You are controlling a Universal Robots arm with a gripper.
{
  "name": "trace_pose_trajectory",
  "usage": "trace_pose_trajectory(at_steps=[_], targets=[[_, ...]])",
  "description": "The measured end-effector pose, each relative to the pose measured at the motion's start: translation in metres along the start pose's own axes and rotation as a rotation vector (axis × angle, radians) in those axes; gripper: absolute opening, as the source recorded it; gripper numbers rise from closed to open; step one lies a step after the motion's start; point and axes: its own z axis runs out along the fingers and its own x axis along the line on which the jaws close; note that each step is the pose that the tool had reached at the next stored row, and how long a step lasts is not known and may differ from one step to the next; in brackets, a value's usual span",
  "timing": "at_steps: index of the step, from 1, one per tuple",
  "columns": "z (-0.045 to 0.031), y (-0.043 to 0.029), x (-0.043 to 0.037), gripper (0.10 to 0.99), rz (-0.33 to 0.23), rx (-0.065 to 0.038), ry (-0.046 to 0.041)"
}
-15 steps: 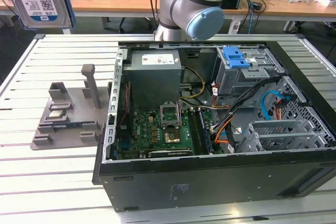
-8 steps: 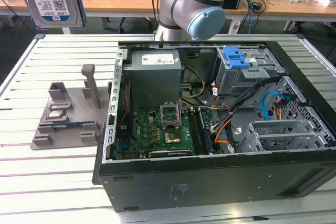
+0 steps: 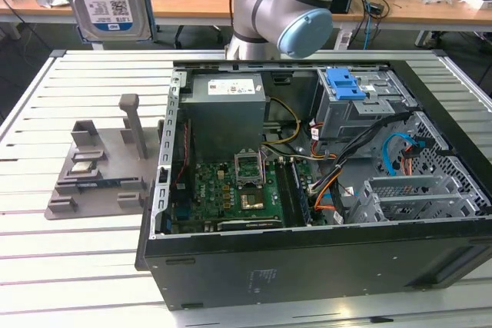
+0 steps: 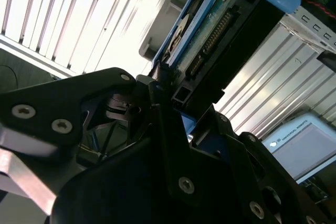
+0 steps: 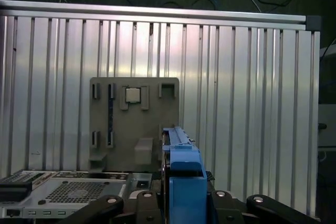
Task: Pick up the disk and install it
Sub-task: 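Pick up the disk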
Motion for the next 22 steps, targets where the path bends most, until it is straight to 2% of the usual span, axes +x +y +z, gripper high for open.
trace_pose_trajectory(at_steps=[4, 5, 6, 18, 19, 21, 22], targets=[[-0.0008, -0.0246, 0.0009, 0.365, 0.000, 0.000, 0.0000], [-0.0012, -0.0348, 0.0013, 0.365, 0.000, -0.001, 0.0000], [-0.0014, -0.0413, 0.0015, 0.365, 0.000, -0.001, 0.0000], [-0.0035, -0.1033, 0.0038, 0.365, 0.000, -0.003, -0.0001], [-0.0038, -0.1129, 0.0041, 0.365, 0.000, -0.004, -0.0001], [-0.0041, -0.1227, 0.0045, 0.365, 0.000, -0.004, -0.0002], [-0.0045, -0.1317, 0.0048, 0.365, 0.000, -0.005, -0.0001]])
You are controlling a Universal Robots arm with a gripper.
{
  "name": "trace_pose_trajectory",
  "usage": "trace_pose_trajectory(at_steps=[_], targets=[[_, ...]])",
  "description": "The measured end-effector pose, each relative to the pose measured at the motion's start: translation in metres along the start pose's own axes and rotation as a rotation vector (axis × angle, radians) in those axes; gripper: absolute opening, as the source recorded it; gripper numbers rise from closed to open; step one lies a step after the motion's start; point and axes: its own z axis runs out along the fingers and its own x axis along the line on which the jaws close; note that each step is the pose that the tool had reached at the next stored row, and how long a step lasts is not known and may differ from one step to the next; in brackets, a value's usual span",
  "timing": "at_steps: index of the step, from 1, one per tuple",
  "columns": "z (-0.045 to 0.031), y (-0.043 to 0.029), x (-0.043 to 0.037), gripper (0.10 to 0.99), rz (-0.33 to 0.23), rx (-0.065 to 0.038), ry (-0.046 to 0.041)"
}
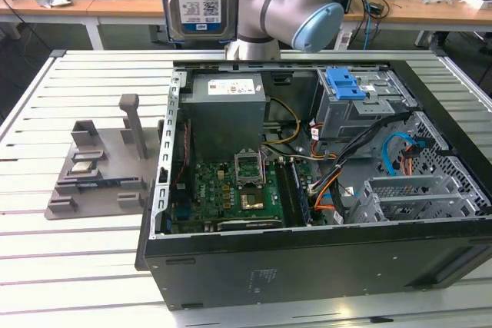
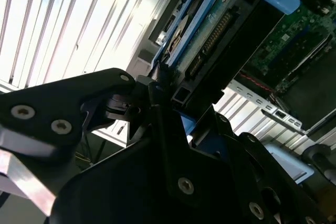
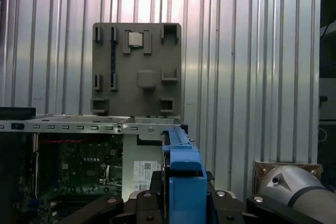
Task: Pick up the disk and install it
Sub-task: 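Pick up the disk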
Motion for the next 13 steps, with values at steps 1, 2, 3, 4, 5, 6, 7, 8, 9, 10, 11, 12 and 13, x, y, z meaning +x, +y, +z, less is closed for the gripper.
trace_pose_trajectory(at_steps=[1, 2, 3, 4, 5, 6, 7, 8, 9, 10, 11, 12, 13], targets=[[-0.0001, -0.0046, 0.0002, 0.365, 0.000, 0.000, -0.0001], [-0.0003, -0.0089, 0.0003, 0.365, 0.000, 0.000, -0.0001], [-0.0005, -0.0152, 0.0006, 0.365, 0.000, 0.000, -0.0001], [-0.0007, -0.0198, 0.0007, 0.365, 0.000, -0.001, -0.0001], [-0.0010, -0.0279, 0.0010, 0.365, 0.000, -0.001, -0.0001], [-0.0013, -0.0363, 0.0013, 0.365, 0.000, -0.002, -0.0001], [-0.0016, -0.0417, 0.0015, 0.365, 0.000, -0.002, -0.0001], [-0.0017, -0.0458, 0.0016, 0.365, 0.000, -0.002, -0.0001], [-0.0020, -0.0532, 0.0019, 0.365, 0.000, -0.002, -0.0001], [-0.0021, -0.0573, 0.0021, 0.365, 0.000, -0.003, -0.0001], [-0.0023, -0.0625, 0.0022, 0.365, 0.000, -0.003, -0.0001], [-0.0026, -0.0709, 0.0025, 0.365, 0.000, -0.003, -0.0001], [-0.0028, -0.0771, 0.0027, 0.365, 0.000, -0.004, -0.0001]])
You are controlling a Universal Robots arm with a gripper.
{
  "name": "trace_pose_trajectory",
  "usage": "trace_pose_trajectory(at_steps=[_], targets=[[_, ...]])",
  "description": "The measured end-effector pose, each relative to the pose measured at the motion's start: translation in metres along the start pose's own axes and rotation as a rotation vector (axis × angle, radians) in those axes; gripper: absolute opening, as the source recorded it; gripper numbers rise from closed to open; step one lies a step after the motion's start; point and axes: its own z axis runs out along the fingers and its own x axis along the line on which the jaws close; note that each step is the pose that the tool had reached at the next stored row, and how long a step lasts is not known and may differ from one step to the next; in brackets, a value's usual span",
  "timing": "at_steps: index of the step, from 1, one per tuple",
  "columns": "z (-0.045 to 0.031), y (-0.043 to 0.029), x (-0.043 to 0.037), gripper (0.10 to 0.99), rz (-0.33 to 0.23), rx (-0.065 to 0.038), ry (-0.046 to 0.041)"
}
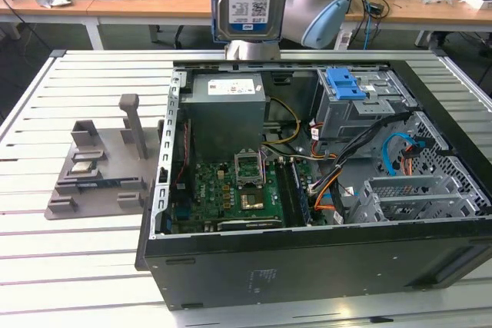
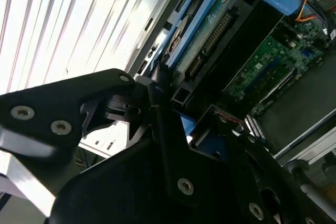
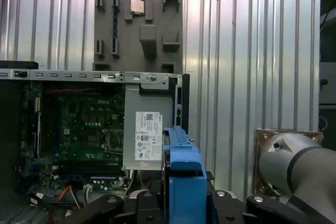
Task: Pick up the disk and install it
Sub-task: 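Pick up the disk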
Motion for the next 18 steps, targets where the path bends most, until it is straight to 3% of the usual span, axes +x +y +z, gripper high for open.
trace_pose_trajectory(at_steps=[10, 18], targets=[[-0.0011, -0.0367, 0.0013, 0.365, 0.000, -0.001, -0.0002], [-0.0012, -0.0395, 0.0033, 0.365, 0.000, -0.001, -0.0003]])
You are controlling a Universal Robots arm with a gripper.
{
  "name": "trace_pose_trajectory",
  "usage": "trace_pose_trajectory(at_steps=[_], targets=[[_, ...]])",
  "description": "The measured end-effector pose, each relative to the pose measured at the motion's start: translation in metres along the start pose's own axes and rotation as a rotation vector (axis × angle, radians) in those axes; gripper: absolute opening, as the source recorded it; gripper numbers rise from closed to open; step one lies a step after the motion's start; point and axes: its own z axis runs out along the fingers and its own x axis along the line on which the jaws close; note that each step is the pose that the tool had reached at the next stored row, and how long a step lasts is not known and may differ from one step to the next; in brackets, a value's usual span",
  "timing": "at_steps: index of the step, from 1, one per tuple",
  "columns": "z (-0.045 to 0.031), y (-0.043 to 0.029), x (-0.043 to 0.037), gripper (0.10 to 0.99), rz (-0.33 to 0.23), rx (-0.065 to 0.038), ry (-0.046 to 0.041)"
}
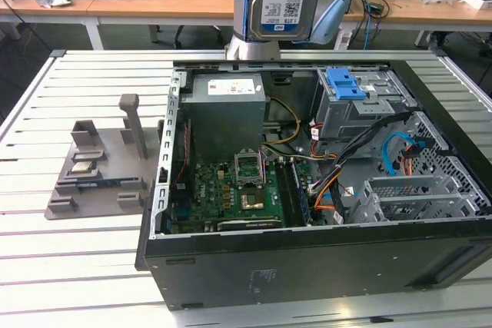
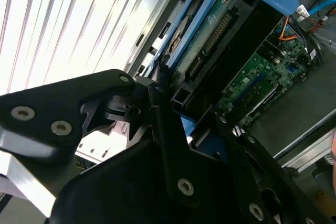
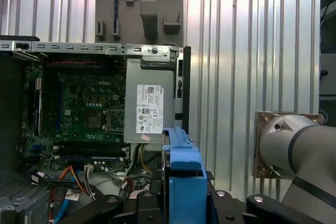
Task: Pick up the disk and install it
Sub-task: 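Pick up the disk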
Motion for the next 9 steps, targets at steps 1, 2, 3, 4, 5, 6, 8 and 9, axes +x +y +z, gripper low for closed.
trace_pose_trajectory(at_steps=[1, 2, 3, 4, 5, 6, 8, 9], targets=[[-0.0001, 0.0001, 0.0019, 0.365, 0.000, 0.000, 0.0002], [-0.0001, 0.0003, 0.0066, 0.365, 0.000, 0.000, 0.0001], [-0.0002, 0.0005, 0.0125, 0.365, 0.000, 0.000, 0.0002], [-0.0002, 0.0006, 0.0156, 0.365, 0.000, 0.000, 0.0001], [-0.0002, 0.0007, 0.0189, 0.365, 0.000, 0.000, 0.0003], [-0.0002, 0.0008, 0.0236, 0.365, 0.000, 0.000, 0.0002], [-0.0003, 0.0012, 0.0308, 0.365, 0.000, 0.000, 0.0003], [-0.0003, 0.0013, 0.0344, 0.365, 0.000, 0.000, 0.0002]])
